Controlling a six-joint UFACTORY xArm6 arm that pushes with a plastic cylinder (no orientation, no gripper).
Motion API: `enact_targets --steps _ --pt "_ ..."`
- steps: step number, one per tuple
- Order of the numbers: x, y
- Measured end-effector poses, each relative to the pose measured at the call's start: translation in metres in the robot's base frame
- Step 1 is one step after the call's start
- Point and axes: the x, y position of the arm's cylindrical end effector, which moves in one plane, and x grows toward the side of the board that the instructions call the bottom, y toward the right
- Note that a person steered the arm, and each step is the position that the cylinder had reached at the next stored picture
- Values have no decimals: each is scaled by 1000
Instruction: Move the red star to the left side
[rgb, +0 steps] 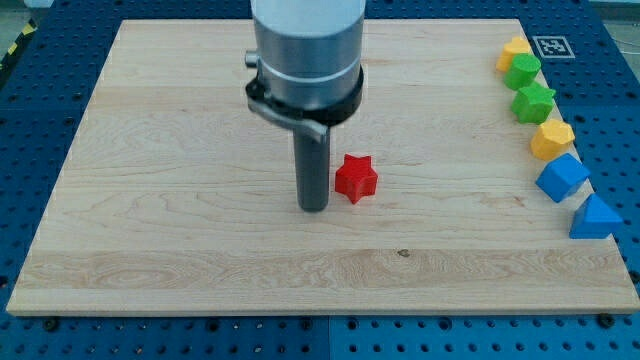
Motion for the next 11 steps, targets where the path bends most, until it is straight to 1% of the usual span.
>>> enact_targets --steps 1,2,3,6,7,8,9,11 --pt "10 55" --pt "9 87" --pt "-33 86" --pt "-44 81" --pt "-44 67" --pt "-49 66" --pt "-65 52" --pt "-75 48"
